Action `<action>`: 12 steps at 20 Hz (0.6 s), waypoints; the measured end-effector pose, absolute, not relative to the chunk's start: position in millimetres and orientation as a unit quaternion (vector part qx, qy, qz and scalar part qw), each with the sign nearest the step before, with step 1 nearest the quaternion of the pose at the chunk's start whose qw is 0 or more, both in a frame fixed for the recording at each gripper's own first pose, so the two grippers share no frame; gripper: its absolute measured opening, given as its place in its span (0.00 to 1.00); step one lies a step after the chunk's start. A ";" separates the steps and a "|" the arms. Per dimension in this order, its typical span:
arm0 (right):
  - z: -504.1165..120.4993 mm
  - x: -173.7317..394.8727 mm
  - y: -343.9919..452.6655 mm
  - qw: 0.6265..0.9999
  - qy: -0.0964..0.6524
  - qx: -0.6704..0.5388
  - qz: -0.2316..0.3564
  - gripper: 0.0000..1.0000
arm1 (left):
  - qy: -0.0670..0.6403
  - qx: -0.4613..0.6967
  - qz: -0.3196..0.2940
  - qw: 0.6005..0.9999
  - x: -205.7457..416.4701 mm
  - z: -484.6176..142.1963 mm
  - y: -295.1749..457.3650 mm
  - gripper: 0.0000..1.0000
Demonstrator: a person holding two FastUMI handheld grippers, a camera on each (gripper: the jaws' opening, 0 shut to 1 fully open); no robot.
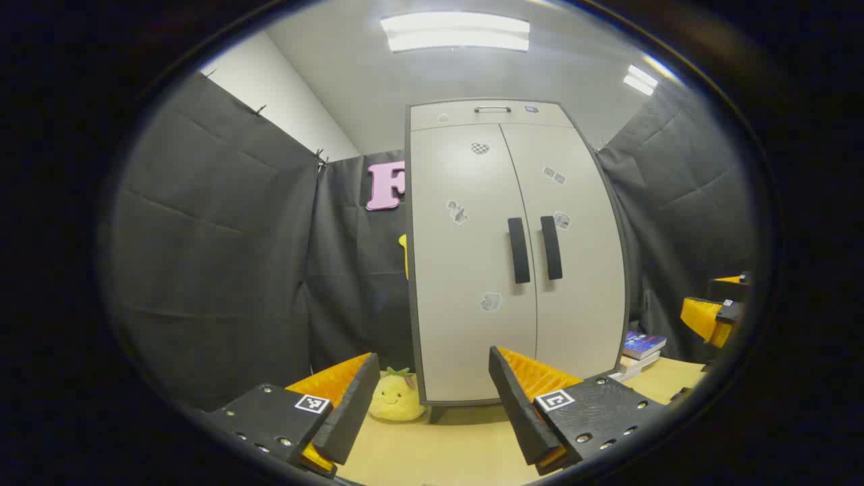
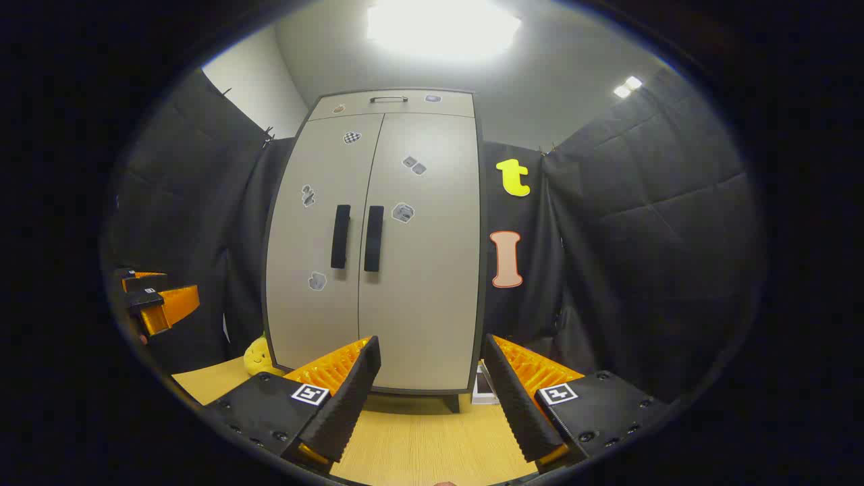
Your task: Open the right door of the double-door shoe cabinet with the right hand, and open the left door with the left hand.
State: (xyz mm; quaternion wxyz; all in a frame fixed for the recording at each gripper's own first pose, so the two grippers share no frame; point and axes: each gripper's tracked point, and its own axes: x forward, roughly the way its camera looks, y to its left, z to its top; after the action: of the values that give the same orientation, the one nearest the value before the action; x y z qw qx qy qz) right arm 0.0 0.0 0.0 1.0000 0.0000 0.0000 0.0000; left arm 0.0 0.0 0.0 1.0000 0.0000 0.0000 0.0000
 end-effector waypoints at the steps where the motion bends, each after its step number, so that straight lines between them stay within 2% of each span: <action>1: -0.5 0.4 0.1 1.000 0.001 0.002 0.001 0.97 | 0.000 0.000 -0.002 1.000 0.8 1.1 -1.2 0.94; 12: -10.7 7.5 1.1 1.000 0.019 0.011 0.011 0.97 | 0.003 0.007 -0.002 1.000 -1.7 -0.5 -4.3 0.94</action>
State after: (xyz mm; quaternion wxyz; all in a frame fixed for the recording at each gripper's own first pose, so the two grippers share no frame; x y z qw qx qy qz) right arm 7.5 1.1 -10.7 0.9997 0.0109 0.0188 0.0105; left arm -1.7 -4.3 -0.5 1.0000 0.0070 0.0027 -0.0023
